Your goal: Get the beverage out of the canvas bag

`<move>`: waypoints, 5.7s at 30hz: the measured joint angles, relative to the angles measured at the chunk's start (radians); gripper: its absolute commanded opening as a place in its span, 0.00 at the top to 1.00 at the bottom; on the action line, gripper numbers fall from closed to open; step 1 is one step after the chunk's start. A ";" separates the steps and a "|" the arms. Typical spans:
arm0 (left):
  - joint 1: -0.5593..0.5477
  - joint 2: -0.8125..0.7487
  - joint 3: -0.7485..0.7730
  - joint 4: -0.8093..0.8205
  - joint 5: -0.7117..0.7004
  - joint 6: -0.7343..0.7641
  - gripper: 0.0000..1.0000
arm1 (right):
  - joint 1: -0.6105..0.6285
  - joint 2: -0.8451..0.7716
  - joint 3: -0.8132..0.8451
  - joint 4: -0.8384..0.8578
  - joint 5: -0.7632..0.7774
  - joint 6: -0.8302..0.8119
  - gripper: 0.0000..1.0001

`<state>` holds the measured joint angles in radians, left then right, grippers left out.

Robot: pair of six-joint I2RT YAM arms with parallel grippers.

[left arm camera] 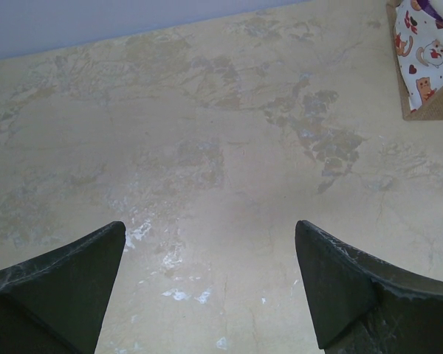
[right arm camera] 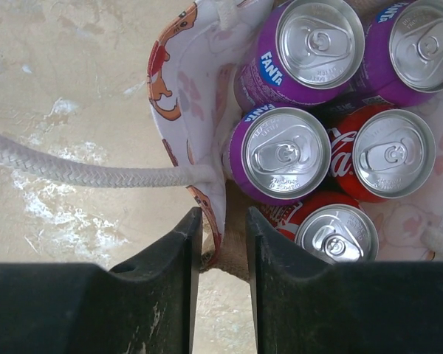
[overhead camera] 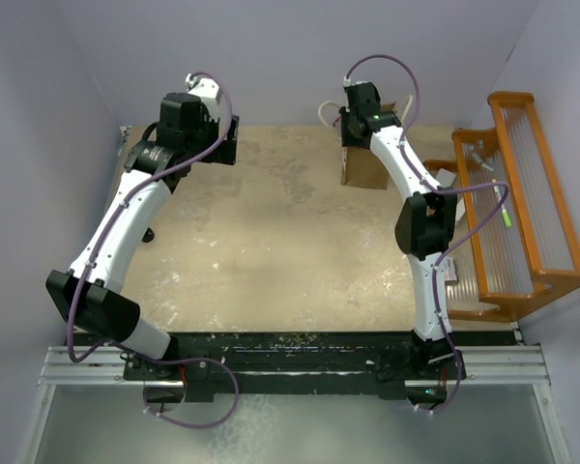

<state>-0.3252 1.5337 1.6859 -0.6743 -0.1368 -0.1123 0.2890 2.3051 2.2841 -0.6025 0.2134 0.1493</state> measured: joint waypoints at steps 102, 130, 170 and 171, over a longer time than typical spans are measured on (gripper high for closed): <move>-0.132 -0.576 -0.452 -0.313 0.195 -0.806 0.01 | 0.836 -0.729 -0.913 -0.100 -0.200 0.198 0.35; -0.132 -0.507 -0.715 -0.024 0.381 -0.921 0.07 | 0.745 -0.950 -0.953 -0.072 0.054 0.271 0.01; -0.132 -0.694 -1.013 0.195 0.410 -1.107 1.00 | 0.605 -0.471 -0.610 -0.265 0.120 0.518 0.23; -0.132 -0.694 -1.013 0.196 0.410 -1.107 1.00 | 0.603 -0.467 -0.610 -0.270 0.119 0.528 0.23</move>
<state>-0.4568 0.8394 0.6727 -0.4778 0.2733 -1.2198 0.8925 1.8378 1.6737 -0.8722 0.3328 0.6769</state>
